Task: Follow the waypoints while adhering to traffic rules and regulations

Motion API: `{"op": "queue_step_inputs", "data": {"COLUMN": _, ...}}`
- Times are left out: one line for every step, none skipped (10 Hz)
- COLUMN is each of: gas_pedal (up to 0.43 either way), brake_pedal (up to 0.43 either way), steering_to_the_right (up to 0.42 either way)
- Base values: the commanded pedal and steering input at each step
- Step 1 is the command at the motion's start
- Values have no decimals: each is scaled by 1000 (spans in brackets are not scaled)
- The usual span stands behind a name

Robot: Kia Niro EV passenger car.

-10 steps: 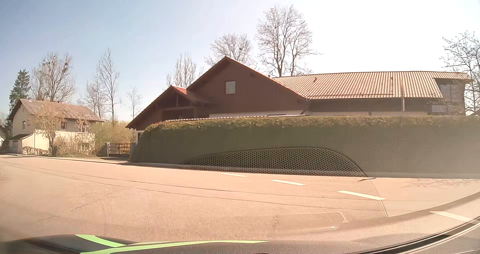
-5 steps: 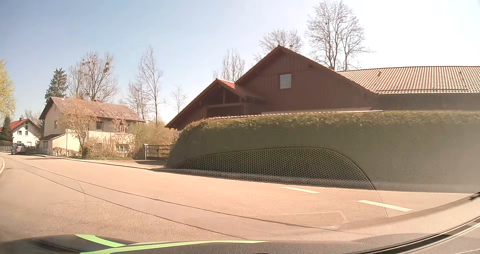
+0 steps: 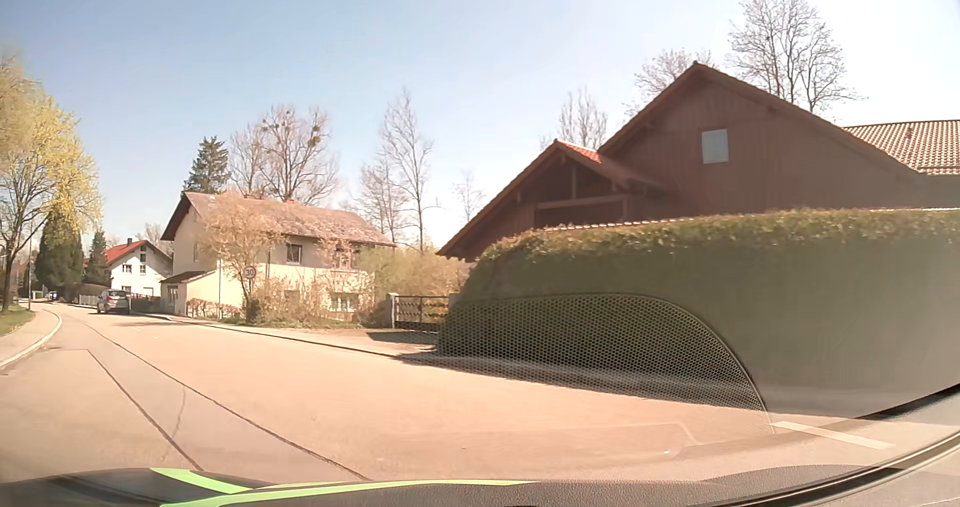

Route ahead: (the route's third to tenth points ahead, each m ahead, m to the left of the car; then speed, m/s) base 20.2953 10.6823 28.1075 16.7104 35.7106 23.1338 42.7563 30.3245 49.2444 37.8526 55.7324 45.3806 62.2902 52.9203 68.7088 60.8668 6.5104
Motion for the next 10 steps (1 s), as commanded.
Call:
{"op": "queue_step_inputs", "data": {"gas_pedal": 39, "brake_pedal": 0, "steering_to_the_right": -255}}
{"op": "queue_step_inputs", "data": {"gas_pedal": 39, "brake_pedal": 0, "steering_to_the_right": -255}}
{"op": "queue_step_inputs", "data": {"gas_pedal": 39, "brake_pedal": 0, "steering_to_the_right": -255}}
{"op": "queue_step_inputs", "data": {"gas_pedal": 39, "brake_pedal": 0, "steering_to_the_right": -253}}
{"op": "queue_step_inputs", "data": {"gas_pedal": 47, "brake_pedal": 0, "steering_to_the_right": -253}}
{"op": "queue_step_inputs", "data": {"gas_pedal": 47, "brake_pedal": 0, "steering_to_the_right": -252}}
{"op": "queue_step_inputs", "data": {"gas_pedal": 47, "brake_pedal": 0, "steering_to_the_right": -245}}
{"op": "queue_step_inputs", "data": {"gas_pedal": 47, "brake_pedal": 0, "steering_to_the_right": -235}}
{"op": "queue_step_inputs", "data": {"gas_pedal": 47, "brake_pedal": 0, "steering_to_the_right": -224}}
{"op": "queue_step_inputs", "data": {"gas_pedal": 47, "brake_pedal": 0, "steering_to_the_right": -216}}
